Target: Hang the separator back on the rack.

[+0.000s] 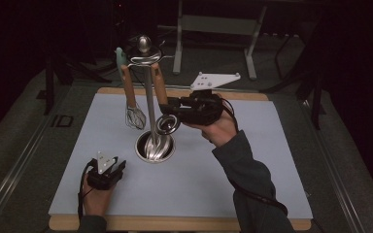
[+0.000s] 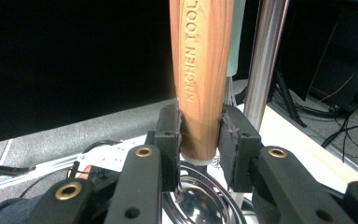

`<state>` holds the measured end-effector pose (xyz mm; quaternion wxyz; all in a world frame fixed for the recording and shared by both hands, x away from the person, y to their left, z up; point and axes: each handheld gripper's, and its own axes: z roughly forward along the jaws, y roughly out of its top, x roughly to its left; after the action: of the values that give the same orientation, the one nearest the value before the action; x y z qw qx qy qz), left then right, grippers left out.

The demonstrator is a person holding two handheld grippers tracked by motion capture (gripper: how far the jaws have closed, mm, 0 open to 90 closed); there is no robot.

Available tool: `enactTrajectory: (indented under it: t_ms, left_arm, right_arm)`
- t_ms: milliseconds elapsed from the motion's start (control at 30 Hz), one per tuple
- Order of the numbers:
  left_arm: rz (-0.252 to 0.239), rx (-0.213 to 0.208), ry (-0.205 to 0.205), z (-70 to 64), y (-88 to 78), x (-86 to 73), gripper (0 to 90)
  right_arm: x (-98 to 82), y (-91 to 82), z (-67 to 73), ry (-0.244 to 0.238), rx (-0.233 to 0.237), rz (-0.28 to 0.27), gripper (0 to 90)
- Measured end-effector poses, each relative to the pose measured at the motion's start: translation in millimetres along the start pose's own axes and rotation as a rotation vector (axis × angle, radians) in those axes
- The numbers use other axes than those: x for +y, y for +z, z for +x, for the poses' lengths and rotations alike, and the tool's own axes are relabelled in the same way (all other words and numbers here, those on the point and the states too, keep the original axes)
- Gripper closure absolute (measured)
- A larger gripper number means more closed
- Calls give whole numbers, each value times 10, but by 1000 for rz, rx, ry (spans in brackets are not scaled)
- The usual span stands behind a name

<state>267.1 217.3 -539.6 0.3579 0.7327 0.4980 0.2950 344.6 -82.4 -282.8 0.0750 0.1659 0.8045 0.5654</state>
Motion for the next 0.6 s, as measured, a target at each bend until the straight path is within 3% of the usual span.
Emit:
enactTrajectory:
  t_ms: [600]
  left_arm:
    - [1,-1,0,0,2,1,639]
  right_arm:
    - [33,118,-69,23,5,4,709]
